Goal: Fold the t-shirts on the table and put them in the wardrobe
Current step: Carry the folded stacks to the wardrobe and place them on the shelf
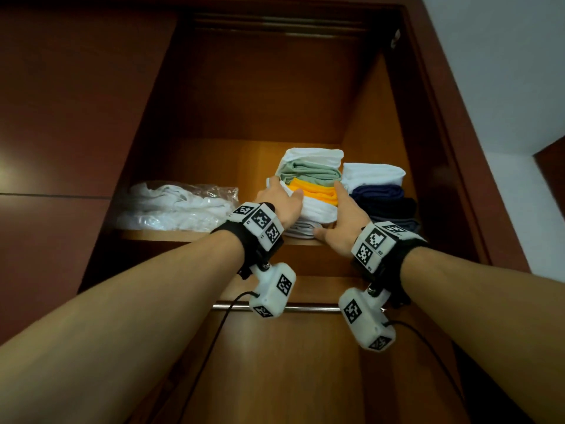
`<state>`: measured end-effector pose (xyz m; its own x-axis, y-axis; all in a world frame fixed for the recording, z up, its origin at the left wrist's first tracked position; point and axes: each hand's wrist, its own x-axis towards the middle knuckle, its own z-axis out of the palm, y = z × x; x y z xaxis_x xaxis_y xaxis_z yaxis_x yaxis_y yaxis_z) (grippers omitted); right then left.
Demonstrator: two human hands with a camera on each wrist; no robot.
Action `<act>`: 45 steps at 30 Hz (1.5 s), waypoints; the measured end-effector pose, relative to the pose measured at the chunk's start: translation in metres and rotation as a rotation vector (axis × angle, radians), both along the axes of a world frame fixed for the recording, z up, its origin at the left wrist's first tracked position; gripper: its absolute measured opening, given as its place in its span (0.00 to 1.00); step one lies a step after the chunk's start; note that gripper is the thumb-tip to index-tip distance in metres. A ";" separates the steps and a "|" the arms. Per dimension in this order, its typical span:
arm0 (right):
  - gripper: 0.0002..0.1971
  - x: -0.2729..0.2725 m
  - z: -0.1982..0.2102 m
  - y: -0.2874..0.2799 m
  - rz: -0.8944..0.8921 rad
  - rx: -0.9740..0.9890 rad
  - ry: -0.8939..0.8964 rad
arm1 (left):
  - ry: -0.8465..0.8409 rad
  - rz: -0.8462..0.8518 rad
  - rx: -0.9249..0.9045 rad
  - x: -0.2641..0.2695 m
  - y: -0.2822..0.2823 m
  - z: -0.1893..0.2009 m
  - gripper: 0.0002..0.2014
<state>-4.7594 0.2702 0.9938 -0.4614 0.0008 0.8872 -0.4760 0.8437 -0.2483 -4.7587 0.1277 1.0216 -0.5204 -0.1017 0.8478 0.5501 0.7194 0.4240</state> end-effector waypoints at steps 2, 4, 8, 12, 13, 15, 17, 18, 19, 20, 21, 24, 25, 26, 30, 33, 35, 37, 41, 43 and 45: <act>0.53 0.001 0.001 0.007 -0.006 0.013 0.023 | -0.012 -0.021 0.012 -0.003 0.006 0.002 0.30; 0.51 0.001 0.004 0.013 -0.026 0.051 0.045 | -0.020 -0.025 0.017 -0.008 0.010 0.004 0.30; 0.41 0.001 0.010 0.021 -0.172 0.166 0.009 | -0.026 -0.012 0.044 -0.018 0.020 0.006 0.31; 0.39 -0.004 0.013 0.024 -0.205 0.222 -0.045 | -0.035 0.025 0.062 -0.027 0.026 0.008 0.34; 0.39 -0.005 0.012 0.024 -0.211 0.231 -0.048 | -0.040 0.034 0.068 -0.030 0.027 0.009 0.35; 0.40 -0.009 0.008 0.024 -0.228 0.257 -0.027 | -0.043 0.038 0.085 -0.034 0.027 0.009 0.37; 0.43 -0.014 0.005 0.022 -0.257 0.317 0.015 | -0.027 -0.014 0.123 -0.038 0.029 0.009 0.37; 0.42 -0.016 0.006 0.020 -0.278 0.362 0.025 | -0.019 -0.062 0.154 -0.038 0.030 0.011 0.37; 0.41 -0.018 0.006 0.019 -0.295 0.401 0.021 | -0.023 -0.123 0.210 -0.037 0.031 0.013 0.39; 0.40 -0.020 0.007 0.017 -0.312 0.423 0.011 | -0.028 -0.197 0.278 -0.036 0.032 0.016 0.41; 0.41 -0.021 0.008 0.017 -0.334 0.431 0.004 | -0.040 -0.286 0.345 -0.035 0.032 0.020 0.44; 0.45 -0.025 0.007 0.016 -0.408 0.452 0.019 | -0.062 -0.510 0.467 -0.033 0.032 0.030 0.48; 0.46 -0.025 0.006 0.016 -0.417 0.458 0.025 | -0.057 -0.527 0.468 -0.032 0.032 0.033 0.46; 0.47 -0.025 0.005 0.015 -0.420 0.460 0.026 | -0.047 -0.516 0.456 -0.031 0.033 0.037 0.41; 0.48 -0.021 0.004 0.018 -0.396 0.471 -0.020 | -0.093 -0.380 0.373 -0.025 0.034 0.046 0.24; 0.52 -0.017 0.008 0.022 -0.342 0.486 -0.084 | -0.121 -0.237 0.290 -0.023 0.035 0.054 0.18; 0.53 -0.012 0.015 0.025 -0.298 0.465 -0.122 | -0.113 -0.182 0.157 -0.016 0.037 0.054 0.18; 0.52 -0.008 0.023 0.028 -0.250 0.388 -0.082 | -0.101 -0.252 0.149 -0.016 0.034 0.056 0.20; 0.48 -0.007 0.047 0.048 -0.287 0.199 0.028 | -0.141 -0.405 0.292 -0.019 0.030 0.056 0.28; 0.47 -0.010 0.056 0.061 -0.372 0.140 0.016 | -0.149 -0.423 0.300 -0.024 0.026 0.058 0.25; 0.47 -0.016 0.058 0.070 -0.430 0.107 -0.025 | -0.182 -0.434 0.297 -0.027 0.022 0.059 0.19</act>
<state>-4.7749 0.3404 1.0515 -0.4601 0.1064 0.8815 -0.0711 0.9852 -0.1560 -4.7852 0.1495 1.0803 -0.7030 -0.0659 0.7081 0.6686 0.2781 0.6896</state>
